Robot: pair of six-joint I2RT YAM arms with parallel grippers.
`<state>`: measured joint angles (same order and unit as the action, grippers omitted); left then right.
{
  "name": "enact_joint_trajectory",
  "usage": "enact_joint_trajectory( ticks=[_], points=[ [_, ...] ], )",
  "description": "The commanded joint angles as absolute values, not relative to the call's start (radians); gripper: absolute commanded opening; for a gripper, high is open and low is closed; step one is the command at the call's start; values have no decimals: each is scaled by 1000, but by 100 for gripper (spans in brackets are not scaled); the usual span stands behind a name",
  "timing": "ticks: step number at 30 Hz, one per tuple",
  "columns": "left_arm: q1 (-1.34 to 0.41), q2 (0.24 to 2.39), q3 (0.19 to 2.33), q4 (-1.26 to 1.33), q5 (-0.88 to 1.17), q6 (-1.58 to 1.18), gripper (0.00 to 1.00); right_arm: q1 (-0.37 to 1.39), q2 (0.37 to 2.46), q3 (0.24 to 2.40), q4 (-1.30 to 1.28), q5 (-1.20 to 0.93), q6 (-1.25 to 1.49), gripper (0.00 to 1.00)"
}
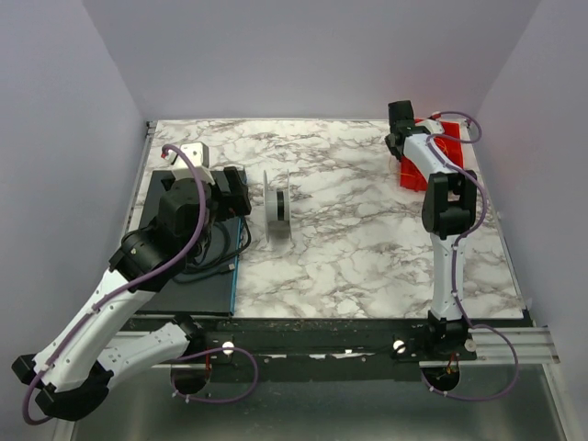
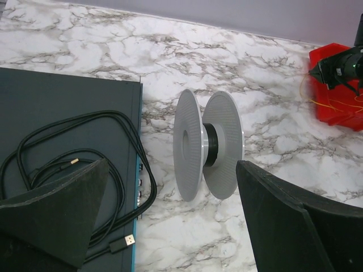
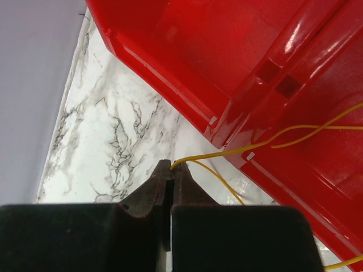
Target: Wrap the cables
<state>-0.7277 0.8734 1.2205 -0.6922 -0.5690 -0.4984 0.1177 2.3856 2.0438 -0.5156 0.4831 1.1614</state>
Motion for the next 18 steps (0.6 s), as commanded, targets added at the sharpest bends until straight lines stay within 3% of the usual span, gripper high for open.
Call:
enact_joint_trajectory(
  ticks=[1, 14, 18],
  points=[
    [-722, 851, 1263, -705, -595, -477, 99, 116, 2340, 2033, -473, 513, 1080, 1],
    [-715, 847, 1319, -660, -583, -454, 99, 126, 1978, 1770, -342, 369, 863, 1],
    [-713, 851, 1313, -648, -576, -450, 99, 126, 1894, 1790, -375, 288, 783, 1]
  ],
)
